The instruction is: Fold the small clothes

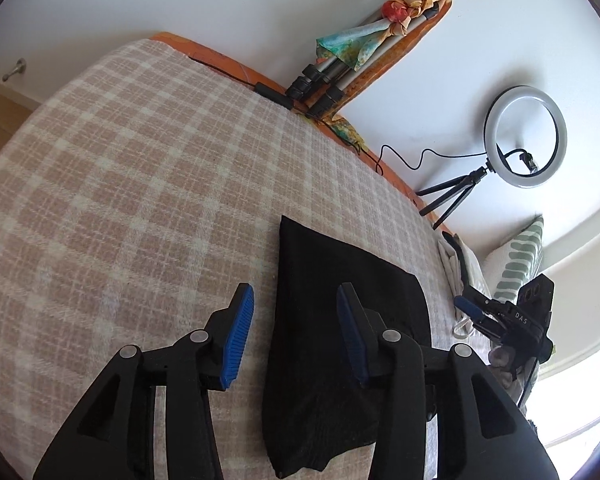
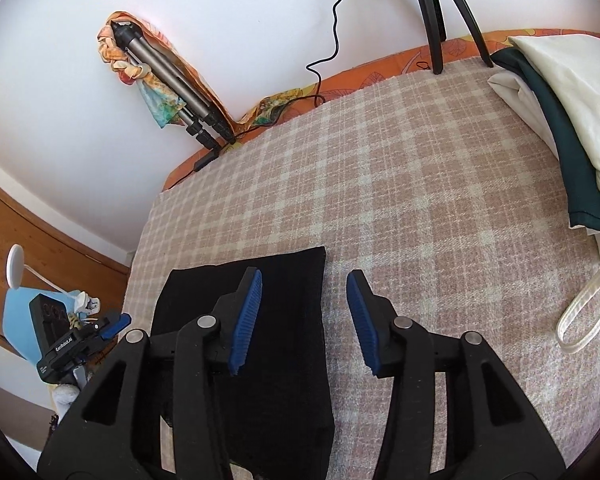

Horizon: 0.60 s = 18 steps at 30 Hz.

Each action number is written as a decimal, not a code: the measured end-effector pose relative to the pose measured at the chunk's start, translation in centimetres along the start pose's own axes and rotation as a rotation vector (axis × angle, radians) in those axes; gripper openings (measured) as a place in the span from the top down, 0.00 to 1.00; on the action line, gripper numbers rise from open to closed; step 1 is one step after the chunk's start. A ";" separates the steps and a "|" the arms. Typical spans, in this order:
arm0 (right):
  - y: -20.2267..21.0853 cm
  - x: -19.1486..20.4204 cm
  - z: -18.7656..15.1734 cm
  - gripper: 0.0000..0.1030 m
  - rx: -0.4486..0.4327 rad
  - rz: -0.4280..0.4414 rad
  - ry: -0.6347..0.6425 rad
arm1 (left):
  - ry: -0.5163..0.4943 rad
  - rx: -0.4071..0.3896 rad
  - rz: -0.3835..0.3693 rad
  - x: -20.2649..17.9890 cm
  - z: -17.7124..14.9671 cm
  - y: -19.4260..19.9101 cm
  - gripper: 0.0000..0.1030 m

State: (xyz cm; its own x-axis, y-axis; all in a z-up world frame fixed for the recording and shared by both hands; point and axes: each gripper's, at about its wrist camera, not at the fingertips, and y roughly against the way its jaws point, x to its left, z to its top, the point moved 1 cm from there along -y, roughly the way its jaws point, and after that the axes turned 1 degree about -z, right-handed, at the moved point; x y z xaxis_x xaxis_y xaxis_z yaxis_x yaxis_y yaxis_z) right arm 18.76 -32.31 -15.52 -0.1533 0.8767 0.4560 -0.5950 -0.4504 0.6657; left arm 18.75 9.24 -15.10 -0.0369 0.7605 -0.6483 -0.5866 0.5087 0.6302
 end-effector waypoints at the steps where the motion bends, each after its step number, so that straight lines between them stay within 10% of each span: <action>1: 0.3 -0.1 -0.4 0.54 0.003 0.007 0.007 | 0.010 0.009 -0.006 0.1 -0.6 0.2 0.58; 18: -1.4 -1.5 -3.3 0.38 0.130 0.094 -0.008 | 0.200 0.127 -0.107 1.1 -8.7 0.2 0.51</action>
State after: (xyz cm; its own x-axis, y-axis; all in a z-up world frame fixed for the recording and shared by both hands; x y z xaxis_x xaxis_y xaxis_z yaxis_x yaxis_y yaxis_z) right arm 17.19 -32.40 -19.10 -0.1972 0.8286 0.5240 -0.4708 -0.5489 0.6907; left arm 11.53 6.64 -19.38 -0.1471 0.6111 -0.7778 -0.4902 0.6379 0.5939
